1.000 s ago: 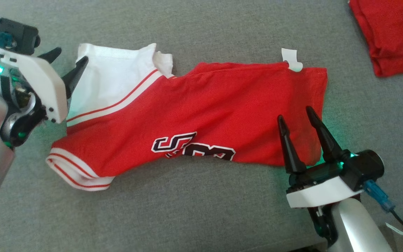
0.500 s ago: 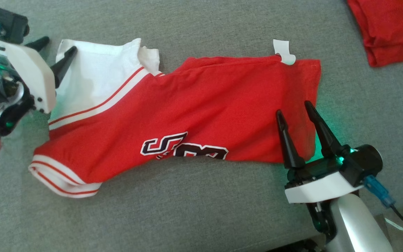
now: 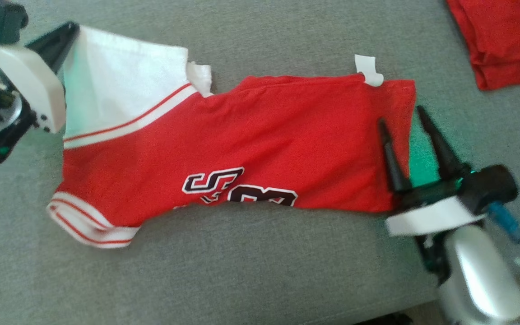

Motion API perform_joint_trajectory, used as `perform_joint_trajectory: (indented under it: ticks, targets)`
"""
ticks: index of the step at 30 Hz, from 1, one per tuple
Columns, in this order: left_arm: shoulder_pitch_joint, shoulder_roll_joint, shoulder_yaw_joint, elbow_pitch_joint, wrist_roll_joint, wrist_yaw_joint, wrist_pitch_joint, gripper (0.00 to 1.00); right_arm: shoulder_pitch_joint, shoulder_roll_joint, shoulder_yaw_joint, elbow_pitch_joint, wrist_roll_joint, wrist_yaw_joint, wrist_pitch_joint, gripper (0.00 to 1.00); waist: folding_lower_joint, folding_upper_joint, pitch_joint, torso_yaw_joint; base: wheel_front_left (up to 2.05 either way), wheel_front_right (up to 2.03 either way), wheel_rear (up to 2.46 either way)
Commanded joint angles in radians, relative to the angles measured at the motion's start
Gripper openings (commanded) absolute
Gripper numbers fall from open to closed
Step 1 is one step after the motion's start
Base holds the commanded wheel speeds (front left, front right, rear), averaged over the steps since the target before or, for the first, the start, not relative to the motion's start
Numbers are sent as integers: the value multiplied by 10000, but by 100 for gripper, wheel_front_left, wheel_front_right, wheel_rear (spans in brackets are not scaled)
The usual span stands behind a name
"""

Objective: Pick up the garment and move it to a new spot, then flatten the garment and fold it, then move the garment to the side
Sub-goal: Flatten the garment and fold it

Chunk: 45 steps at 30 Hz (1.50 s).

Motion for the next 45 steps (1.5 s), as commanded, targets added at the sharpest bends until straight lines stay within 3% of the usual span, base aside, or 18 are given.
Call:
perform_joint_trajectory:
  ticks: [1,10,22,23,24,25,26,35,45]
  targets:
    - [-568,531,385,-225,98,20,-176,0,-253,-262,71,-42,70,-9,-26,100,0,0,-46,86,0,0,0]
    - [-1045,417,-126,-380,173,20,-775,0,-2062,-1650,-157,2177,1292,-9,1480,100,0,0,-3,496,0,0,0]
    - [-1398,431,-697,-306,-91,19,-1085,0,-2337,-2049,486,2973,2503,-9,2773,100,0,0,89,848,0,0,0]
    - [-1408,433,-728,-293,-124,19,-1112,0,-2277,-2030,504,2958,2560,-9,2815,96,0,0,80,869,0,0,0]
    - [-1413,434,-765,-283,-151,19,-1142,0,-2220,-2025,529,2942,2606,-9,2859,70,0,0,68,894,0,0,0]
    - [-1418,432,-791,-260,-168,19,-1185,0,-2174,-2035,532,2920,2629,-9,2881,25,0,0,55,923,0,0,0]
    - [-1424,427,-809,-232,-169,19,-1248,0,-2134,-2044,523,2896,2644,-9,2896,0,0,0,39,952,0,0,0]
    - [-1344,374,-749,-76,345,102,-2935,0,-1992,-2350,239,1786,2679,-9,2461,0,0,0,-730,1174,0,0,0]
    - [-1391,831,-258,-907,1004,799,-4766,0,-2523,-2917,-291,86,2722,-9,2030,0,0,0,-2306,1213,0,0,0]
